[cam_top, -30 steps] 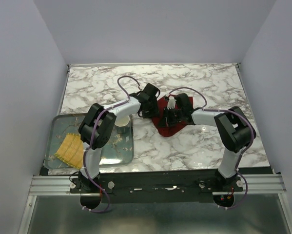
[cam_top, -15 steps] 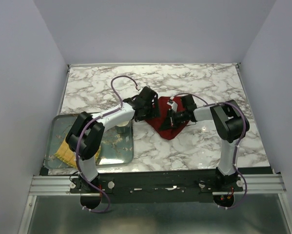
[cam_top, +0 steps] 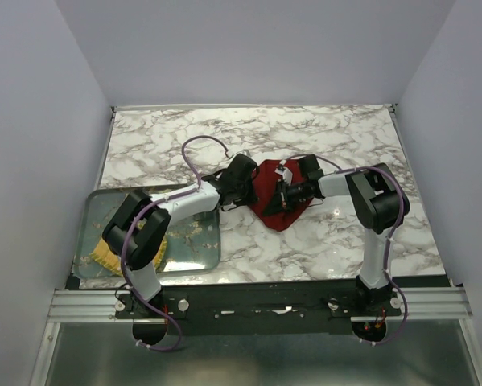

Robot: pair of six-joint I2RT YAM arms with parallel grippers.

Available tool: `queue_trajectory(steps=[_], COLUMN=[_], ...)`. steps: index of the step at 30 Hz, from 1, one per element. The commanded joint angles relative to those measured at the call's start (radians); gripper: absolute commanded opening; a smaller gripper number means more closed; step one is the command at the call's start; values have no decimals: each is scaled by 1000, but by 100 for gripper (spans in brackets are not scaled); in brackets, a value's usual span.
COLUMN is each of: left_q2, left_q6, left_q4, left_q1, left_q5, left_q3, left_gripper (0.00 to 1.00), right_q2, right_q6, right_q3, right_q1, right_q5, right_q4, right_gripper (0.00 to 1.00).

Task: Fold the napkin, place the utensils inside, and roll it up
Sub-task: Roll the napkin with the utensil

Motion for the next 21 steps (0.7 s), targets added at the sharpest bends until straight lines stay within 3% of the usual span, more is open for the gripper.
queue_trajectory(steps=[1,14,21], left_q2=[-16,128,179], left_q6=[-1,34,62], left_q4=[102,131,142], left_q1=[-2,58,82], left_q5=[57,39,14], left_q3=[10,-15,-36], left_gripper=[11,2,1], right_q2=[42,27,1], right_q6=[-49,-110,-225], right_q3=[26,76,214], right_q1=[-1,1,-2], right_q5=[67,103,191], right_q4=[-117,-213,-419], right_gripper=[0,3,14])
